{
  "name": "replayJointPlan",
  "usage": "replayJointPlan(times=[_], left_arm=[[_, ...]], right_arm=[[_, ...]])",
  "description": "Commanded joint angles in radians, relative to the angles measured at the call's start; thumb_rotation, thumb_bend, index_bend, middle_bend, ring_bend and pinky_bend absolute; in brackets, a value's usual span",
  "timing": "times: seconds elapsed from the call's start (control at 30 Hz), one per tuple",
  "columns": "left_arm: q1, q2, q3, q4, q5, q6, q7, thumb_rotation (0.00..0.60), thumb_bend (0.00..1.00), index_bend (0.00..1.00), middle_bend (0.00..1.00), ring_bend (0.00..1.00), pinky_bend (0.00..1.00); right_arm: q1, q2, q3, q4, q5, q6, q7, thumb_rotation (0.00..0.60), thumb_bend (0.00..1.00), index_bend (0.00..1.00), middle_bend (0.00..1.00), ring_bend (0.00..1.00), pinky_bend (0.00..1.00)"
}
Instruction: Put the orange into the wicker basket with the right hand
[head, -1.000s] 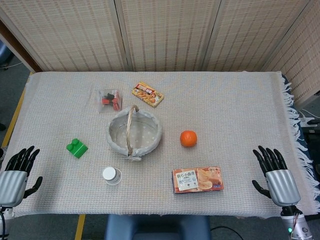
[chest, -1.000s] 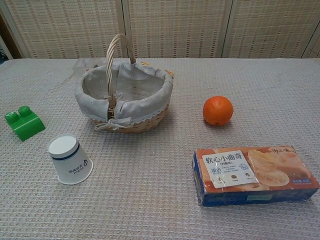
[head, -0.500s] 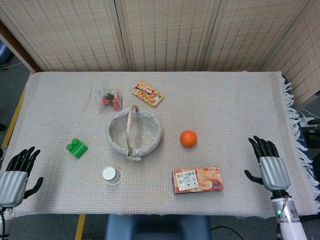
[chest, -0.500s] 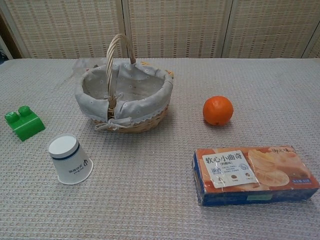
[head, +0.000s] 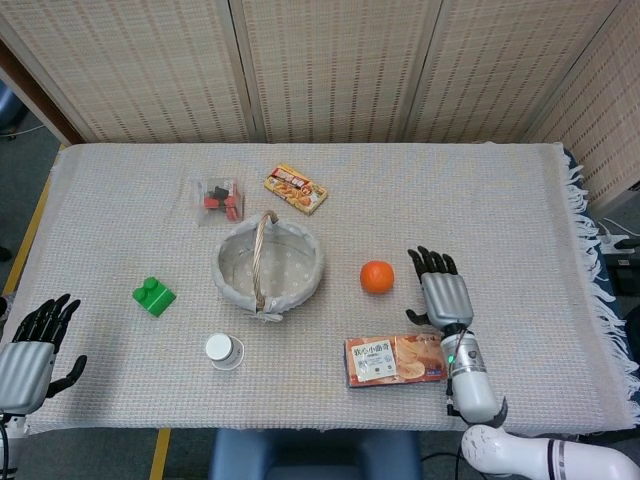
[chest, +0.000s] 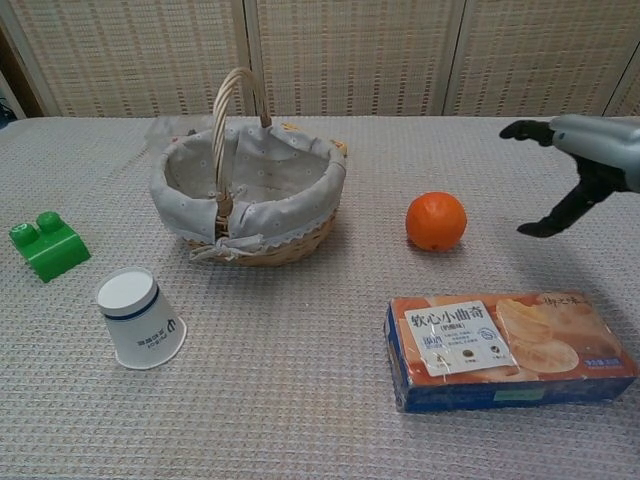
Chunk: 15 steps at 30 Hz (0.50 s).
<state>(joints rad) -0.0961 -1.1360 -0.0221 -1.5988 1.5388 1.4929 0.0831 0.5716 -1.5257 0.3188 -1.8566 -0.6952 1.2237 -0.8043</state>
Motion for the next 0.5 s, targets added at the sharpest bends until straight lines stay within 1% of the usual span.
replayJointPlan(times=[0.03, 0.13, 0.37, 0.5], left_arm=[[0.0, 0.003, -0.001, -0.002, -0.003, -0.002, -0.01, 0.6, 0.35, 0.0, 0.0, 0.0, 0.11], [0.0, 0.007, -0.001, -0.005, -0.005, -0.004, -0.023, 0.6, 0.35, 0.0, 0.0, 0.0, 0.11], [0.001, 0.012, 0.0, -0.008, -0.004, -0.004, -0.047, 0.6, 0.35, 0.0, 0.0, 0.0, 0.11], [-0.001, 0.015, 0.0, -0.01, -0.009, -0.01, -0.056, 0.6, 0.35, 0.0, 0.0, 0.0, 0.11]], right_arm=[[0.092, -0.108, 0.025, 0.077, 0.089, 0.023, -0.079, 0.6, 0.13, 0.0, 0.0, 0.0, 0.01], [0.132, -0.158, 0.023, 0.137, 0.109, 0.039, -0.105, 0.6, 0.13, 0.0, 0.0, 0.0, 0.01], [0.206, -0.241, 0.056, 0.267, 0.17, 0.035, -0.118, 0.6, 0.13, 0.0, 0.0, 0.0, 0.01], [0.228, -0.278, 0.04, 0.329, 0.201, 0.023, -0.127, 0.6, 0.13, 0.0, 0.0, 0.0, 0.01]])
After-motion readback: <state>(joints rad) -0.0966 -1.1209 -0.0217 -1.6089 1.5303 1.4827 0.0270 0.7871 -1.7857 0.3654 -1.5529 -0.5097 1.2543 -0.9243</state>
